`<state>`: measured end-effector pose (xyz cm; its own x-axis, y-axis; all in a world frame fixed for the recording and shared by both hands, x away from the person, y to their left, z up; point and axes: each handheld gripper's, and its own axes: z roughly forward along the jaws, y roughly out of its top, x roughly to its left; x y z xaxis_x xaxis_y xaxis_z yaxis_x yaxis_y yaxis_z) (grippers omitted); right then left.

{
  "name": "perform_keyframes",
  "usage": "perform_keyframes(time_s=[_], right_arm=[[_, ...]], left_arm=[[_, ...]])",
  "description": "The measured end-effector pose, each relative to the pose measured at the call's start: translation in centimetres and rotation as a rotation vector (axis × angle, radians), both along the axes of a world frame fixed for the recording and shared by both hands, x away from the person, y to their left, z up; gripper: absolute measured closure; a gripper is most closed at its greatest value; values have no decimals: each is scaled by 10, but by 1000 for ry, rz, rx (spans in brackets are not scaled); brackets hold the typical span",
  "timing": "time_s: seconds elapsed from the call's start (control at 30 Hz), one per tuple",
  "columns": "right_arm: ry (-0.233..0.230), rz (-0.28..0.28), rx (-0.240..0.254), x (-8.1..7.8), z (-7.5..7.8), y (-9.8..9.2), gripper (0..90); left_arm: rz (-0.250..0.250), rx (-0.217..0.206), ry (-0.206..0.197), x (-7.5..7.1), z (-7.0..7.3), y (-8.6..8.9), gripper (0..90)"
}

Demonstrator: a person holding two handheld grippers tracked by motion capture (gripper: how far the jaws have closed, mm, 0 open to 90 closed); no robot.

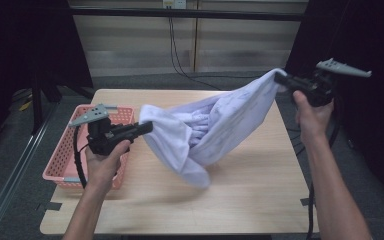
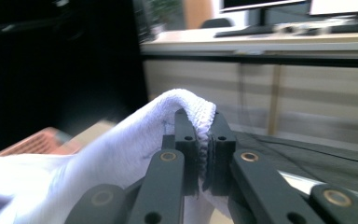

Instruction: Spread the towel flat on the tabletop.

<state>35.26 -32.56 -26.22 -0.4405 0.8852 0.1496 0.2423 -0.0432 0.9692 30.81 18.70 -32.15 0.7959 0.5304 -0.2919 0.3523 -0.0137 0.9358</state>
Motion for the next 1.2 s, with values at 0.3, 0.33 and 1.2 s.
perform_keyframes(time_s=[0.3,0.33,1.2], right_arm=[[154,6,-104,28,-51,9,628],[163,14,-111,29,-61,12,588],[441,260,-194,-66,-221,56,419]], left_arm=[[-50,95,171,10,-58,-19,640],[-53,119,181,11,-64,-21,587],[-67,285,246,-17,-126,-20,699]])
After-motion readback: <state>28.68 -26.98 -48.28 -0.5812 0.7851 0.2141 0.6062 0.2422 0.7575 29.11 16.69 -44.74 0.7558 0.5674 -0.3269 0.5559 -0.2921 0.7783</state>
